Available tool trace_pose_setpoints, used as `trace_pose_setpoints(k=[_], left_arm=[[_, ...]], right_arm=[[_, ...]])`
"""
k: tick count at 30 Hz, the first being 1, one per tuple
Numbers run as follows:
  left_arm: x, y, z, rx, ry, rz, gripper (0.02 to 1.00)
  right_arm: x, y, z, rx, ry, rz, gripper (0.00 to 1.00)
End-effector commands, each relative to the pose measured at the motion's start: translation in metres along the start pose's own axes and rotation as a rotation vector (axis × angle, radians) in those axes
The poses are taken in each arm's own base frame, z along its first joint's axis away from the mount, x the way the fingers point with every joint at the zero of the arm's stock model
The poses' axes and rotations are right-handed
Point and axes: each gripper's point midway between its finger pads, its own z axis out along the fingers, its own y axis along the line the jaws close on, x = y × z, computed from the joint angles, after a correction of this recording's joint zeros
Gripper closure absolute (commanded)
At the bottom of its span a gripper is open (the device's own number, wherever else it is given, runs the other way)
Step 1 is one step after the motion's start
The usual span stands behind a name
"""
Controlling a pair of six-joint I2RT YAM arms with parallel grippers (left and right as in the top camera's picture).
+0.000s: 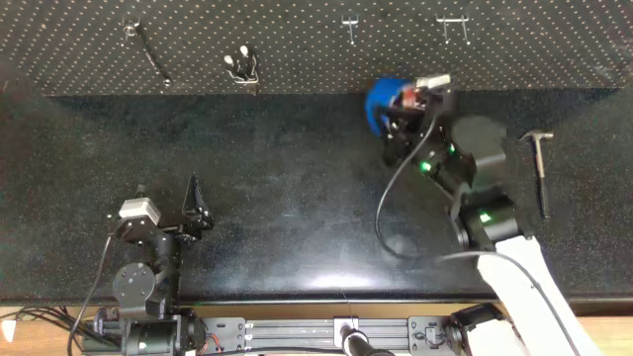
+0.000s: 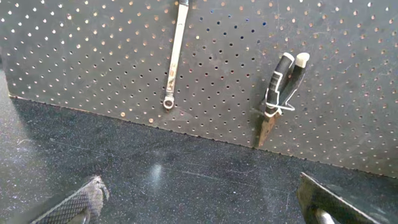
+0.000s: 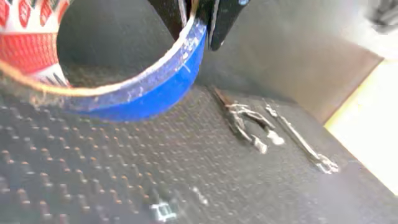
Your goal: Place Tools Onto Pegboard
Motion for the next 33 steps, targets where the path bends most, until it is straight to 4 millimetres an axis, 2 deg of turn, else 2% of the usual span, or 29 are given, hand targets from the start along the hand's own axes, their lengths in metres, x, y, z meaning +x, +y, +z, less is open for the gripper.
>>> trace_pose_setpoints(k=[1, 3, 4, 6, 9, 11, 15, 19, 21, 24, 26, 33], left_arm=[[0.000, 0.000, 0.000, 0.003, -0.001, 0.005, 0.025], [0.000, 0.000, 0.000, 0.003, -0.001, 0.005, 0.025], [0.000, 0.000, 0.000, 0.003, -0.001, 0.005, 0.025], [0.000, 0.000, 0.000, 0.003, -0.001, 0.005, 0.025], [0.000, 0.000, 0.000, 0.003, -0.001, 0.005, 0.025], [0.000, 0.000, 0.000, 0.003, -0.001, 0.005, 0.025], [0.000, 0.000, 0.000, 0.003, -0.001, 0.005, 0.025], [0.000, 0.000, 0.000, 0.003, -0.001, 0.005, 0.025], [0.000, 0.000, 0.000, 0.003, -0.001, 0.005, 0.025], [0.000, 0.000, 0.000, 0.003, -0.001, 0.005, 0.025], [0.000, 0.000, 0.000, 0.003, -0.001, 0.005, 0.025], [0.000, 0.000, 0.000, 0.003, -0.001, 0.005, 0.025]], right_arm=[[-0.043, 0.062, -0.021, -0.175, -0.159, 0.051, 0.925], [-0.053, 0.073, -0.013, -0.207, -0.211, 0.084, 0.925], [-0.053, 0.071, -0.006, -0.192, -0.218, 0.096, 0.925], [-0.051, 0.052, 0.009, -0.107, -0.225, 0.123, 0.925], [-0.060, 0.014, 0.024, 0.074, -0.293, 0.208, 0.925], [-0.065, 0.004, 0.032, 0.120, -0.309, 0.214, 0.925], [-0.073, 0.015, 0.053, 0.096, -0.298, 0.205, 0.925], [-0.076, 0.020, 0.058, 0.089, -0.302, 0.204, 0.923], [-0.080, 0.023, 0.067, 0.077, -0.310, 0.202, 0.925], [-0.081, 0.020, 0.088, 0.076, -0.303, 0.203, 0.925], [-0.081, 0.025, 0.098, 0.058, -0.303, 0.200, 0.925], [-0.077, 0.031, 0.104, 0.046, -0.292, 0.200, 0.925]])
